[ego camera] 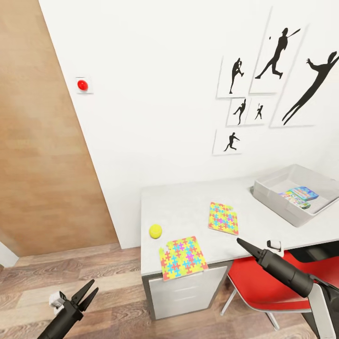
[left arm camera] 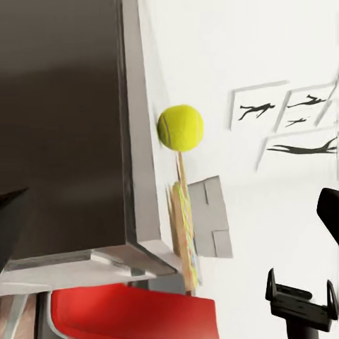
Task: Put all the toys in the child's room - the three board games (two on the bed and one on the table), the two jigsaw puzzles on the table, and the tennis ball on the table - inside the toy box on the table in the child's room.
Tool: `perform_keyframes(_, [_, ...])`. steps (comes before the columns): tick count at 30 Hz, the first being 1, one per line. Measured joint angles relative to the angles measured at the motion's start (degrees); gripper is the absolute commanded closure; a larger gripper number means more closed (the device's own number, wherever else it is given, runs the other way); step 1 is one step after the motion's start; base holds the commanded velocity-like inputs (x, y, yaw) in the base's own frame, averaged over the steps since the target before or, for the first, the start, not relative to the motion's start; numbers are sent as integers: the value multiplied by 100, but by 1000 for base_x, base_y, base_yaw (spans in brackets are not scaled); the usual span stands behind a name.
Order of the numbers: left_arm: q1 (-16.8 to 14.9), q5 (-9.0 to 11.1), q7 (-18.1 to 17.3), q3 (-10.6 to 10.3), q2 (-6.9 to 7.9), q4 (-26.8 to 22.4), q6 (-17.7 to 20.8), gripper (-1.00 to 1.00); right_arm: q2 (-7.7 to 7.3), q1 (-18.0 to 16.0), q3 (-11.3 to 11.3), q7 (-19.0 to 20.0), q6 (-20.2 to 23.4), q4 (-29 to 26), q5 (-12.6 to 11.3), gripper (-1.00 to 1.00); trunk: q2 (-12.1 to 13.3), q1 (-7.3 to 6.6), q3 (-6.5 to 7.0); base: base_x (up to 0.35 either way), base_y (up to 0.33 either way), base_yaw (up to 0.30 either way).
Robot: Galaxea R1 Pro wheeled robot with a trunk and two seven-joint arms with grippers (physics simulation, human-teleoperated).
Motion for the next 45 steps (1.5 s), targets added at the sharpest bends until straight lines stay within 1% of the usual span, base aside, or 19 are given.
perform_keyframes(6, [20, 57, 17, 219, -30, 200, 4, -100, 3, 2, 4, -4, 0, 0, 0, -100, 0, 0, 0, 0, 0, 0])
perform_keyframes(11, [27, 43, -1, 255, -21, 318, 11, -100, 4, 0, 4, -4, 0, 0, 0, -100, 0, 0, 0, 0, 0, 0])
perform_keyframes(22, [56, 40, 35, 271, -12, 359, 25, -100, 4, 0, 5, -5, 0, 0, 0, -100, 0, 0, 0, 10, -9, 0])
perform_keyframes(31, [68, 89, 56, 291, -48, 371, 4, -100, 4, 0, 4, 10, 0, -2, 1, -100, 0, 0, 0, 57, -173, 0])
perform_keyframes(45, [68, 95, 60, 294, -44, 369, 0, -100, 4, 1, 4, 15, 0, -8, -3, -100, 0, 3, 0, -191, -231, 0])
